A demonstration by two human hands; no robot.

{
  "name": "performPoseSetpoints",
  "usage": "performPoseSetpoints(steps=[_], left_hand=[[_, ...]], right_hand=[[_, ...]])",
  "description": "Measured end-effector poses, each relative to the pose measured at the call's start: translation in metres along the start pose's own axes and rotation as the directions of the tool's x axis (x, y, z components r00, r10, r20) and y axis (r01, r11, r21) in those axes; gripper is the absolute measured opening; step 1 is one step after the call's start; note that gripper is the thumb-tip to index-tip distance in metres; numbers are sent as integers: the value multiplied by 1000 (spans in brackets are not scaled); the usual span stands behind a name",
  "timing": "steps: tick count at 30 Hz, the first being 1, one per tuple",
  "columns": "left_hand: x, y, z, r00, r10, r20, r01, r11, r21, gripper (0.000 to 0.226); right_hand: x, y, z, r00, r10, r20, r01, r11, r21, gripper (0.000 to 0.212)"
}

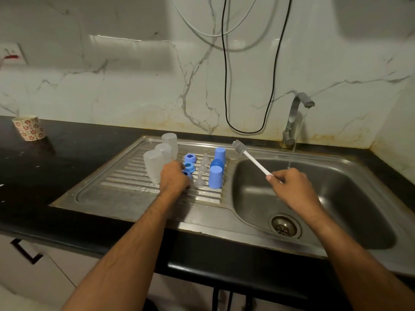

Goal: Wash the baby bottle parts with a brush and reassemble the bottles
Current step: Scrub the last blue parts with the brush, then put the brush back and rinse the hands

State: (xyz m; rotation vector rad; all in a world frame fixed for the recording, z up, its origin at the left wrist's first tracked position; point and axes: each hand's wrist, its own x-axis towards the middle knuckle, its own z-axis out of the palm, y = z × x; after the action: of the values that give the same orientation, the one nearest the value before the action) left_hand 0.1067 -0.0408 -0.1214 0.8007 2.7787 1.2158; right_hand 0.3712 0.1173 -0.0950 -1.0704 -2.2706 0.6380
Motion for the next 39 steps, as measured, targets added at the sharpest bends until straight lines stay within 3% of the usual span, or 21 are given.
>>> performPoseSetpoints(steps=[8, 15, 20, 27, 36, 39], left_hand=[[4, 12, -12, 995, 24, -93, -24, 1000, 2, 35], [-2, 56, -6, 974, 163, -157, -174, 983, -58, 30], [-15, 102, 33, 954, 281, -103, -291, 951, -104, 26], [-45, 166, 100, 893, 449, 18, -445, 890, -105, 41], [-85, 247, 179, 834, 547, 76, -528, 830, -179, 33], [-95, 261, 202, 819, 563, 107, -534, 818, -215, 27]], right_hand=[[-4, 3, -13, 1000, 16, -6, -16, 1000, 7, 20], [-9, 16, -40, 999, 53, -11, -53, 998, -19, 20], [-15, 46, -70, 992, 127, -25, -129, 990, -63, 15], [-23, 103, -120, 964, 237, -121, -255, 953, -166, 10], [-21, 181, -169, 906, 334, -262, -395, 888, -234, 43], [-13, 204, -182, 902, 341, -267, -414, 859, -302, 28]])
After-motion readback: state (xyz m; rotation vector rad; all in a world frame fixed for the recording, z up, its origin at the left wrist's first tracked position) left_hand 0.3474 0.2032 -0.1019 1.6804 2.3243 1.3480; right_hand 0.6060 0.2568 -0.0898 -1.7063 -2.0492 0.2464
